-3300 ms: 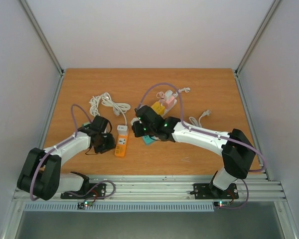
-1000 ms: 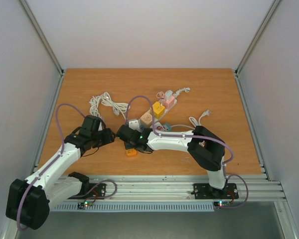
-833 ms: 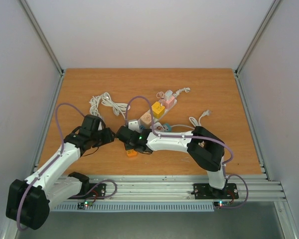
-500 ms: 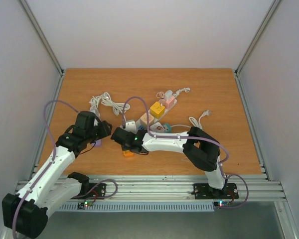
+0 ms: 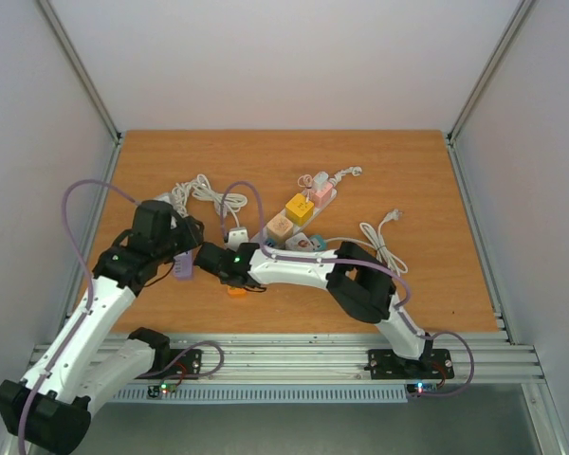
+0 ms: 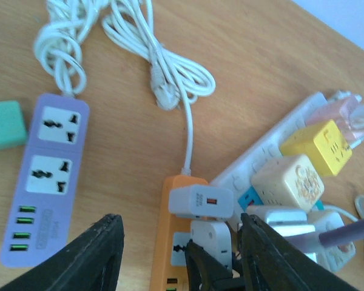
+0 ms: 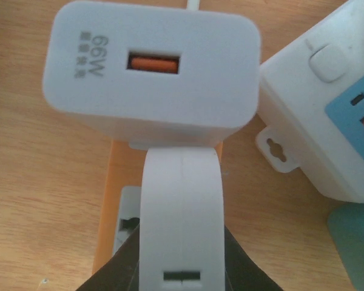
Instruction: Insert the plug
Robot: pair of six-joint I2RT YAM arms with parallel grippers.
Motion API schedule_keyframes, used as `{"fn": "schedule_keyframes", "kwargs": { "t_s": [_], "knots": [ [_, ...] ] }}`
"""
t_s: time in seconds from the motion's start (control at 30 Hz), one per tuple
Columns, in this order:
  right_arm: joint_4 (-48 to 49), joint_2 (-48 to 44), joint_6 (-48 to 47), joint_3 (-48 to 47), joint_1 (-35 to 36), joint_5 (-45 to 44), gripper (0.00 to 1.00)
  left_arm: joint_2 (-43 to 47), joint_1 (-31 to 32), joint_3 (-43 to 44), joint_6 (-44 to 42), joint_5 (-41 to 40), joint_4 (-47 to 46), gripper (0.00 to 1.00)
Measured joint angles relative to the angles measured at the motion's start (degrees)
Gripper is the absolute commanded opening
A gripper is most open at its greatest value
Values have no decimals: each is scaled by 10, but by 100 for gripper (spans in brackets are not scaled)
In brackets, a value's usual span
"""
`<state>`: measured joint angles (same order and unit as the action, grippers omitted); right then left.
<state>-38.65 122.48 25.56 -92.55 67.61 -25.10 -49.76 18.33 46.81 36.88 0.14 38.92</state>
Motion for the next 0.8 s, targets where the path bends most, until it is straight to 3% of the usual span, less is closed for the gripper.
{"fn": "schedule_keyframes", "kwargs": {
  "t_s": [0.17, 0.37, 0.57, 0.67, 0.8],
  "knots": [
    [-61, 46, 13, -69, 5, -19, 1, 0, -4, 34, -7, -22, 21, 55],
    [-74, 54, 19, -82, 5, -26, 3, 12, -4, 57, -21, -39, 52, 61],
    [-53, 35, 11, -59, 4, -11, 33, 23, -4, 77, -32, -56, 75, 70],
    [-51, 17, -1, -44, 4, 9, 50, 22, -4, 89, -40, -64, 81, 79],
    [-51, -24, -25, -37, 5, 23, 58, 17, -5, 103, -52, -77, 87, 89]
  ]
}}
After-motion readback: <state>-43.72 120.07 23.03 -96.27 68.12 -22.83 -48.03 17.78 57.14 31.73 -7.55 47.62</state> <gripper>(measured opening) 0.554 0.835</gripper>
